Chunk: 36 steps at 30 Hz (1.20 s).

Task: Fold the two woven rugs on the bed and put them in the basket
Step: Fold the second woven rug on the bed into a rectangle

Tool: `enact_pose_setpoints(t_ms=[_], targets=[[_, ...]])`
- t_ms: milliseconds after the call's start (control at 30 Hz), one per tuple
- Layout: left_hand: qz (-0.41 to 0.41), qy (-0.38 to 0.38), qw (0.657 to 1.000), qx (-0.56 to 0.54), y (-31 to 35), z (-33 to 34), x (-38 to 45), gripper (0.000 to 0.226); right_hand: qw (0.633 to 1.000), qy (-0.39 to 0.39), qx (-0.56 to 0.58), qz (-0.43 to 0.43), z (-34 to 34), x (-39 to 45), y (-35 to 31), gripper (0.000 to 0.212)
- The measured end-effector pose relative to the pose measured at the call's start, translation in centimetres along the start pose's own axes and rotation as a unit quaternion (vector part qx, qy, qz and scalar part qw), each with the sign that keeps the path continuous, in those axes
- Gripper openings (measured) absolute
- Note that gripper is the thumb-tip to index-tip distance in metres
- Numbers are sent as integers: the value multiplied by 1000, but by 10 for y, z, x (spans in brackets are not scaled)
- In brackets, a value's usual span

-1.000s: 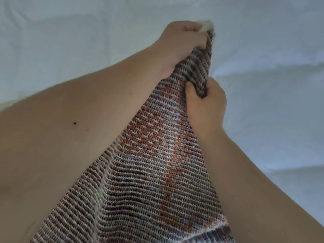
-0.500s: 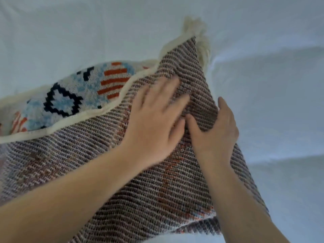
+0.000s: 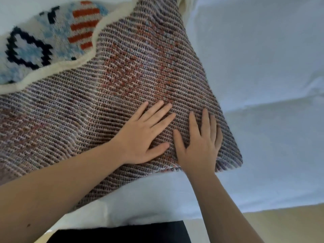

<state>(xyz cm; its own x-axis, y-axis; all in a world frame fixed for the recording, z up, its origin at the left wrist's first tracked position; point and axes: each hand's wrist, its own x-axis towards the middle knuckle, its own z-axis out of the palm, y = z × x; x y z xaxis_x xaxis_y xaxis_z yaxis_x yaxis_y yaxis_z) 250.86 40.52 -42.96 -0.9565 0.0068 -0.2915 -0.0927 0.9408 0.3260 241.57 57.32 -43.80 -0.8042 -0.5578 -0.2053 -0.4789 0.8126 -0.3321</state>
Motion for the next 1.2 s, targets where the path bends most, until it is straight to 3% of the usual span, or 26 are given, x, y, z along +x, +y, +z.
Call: enact_pose_setpoints(t_ms=[200,433,600,767,867,1033,1133,1200], targets=[[0,5,999,-38,27,14,-28,80,993,55,23,103,1,-39,23,70],[22,9,1000,1,29,25,-54,79,995,49,-2,91,-1,-72,19,77],[-11,0,1000,-18,26,26,-74,65,965,48,136,220,-21,-85,31,74],[-44,26,998,-44,43,19,-64,68,961,99,205,159,-23,-81,32,54],[-21,56,997,-40,68,20,-43,65,960,111,237,96,-28,-74,40,43],[-23,157,987,-33,118,17,-4,50,945,19,325,-43,-42,-68,75,40],[-60,267,962,10,153,19,2,16,914,-49,402,-12,-57,-63,101,39],[-98,273,957,17,176,25,2,13,899,-105,425,30,-74,-55,118,36]])
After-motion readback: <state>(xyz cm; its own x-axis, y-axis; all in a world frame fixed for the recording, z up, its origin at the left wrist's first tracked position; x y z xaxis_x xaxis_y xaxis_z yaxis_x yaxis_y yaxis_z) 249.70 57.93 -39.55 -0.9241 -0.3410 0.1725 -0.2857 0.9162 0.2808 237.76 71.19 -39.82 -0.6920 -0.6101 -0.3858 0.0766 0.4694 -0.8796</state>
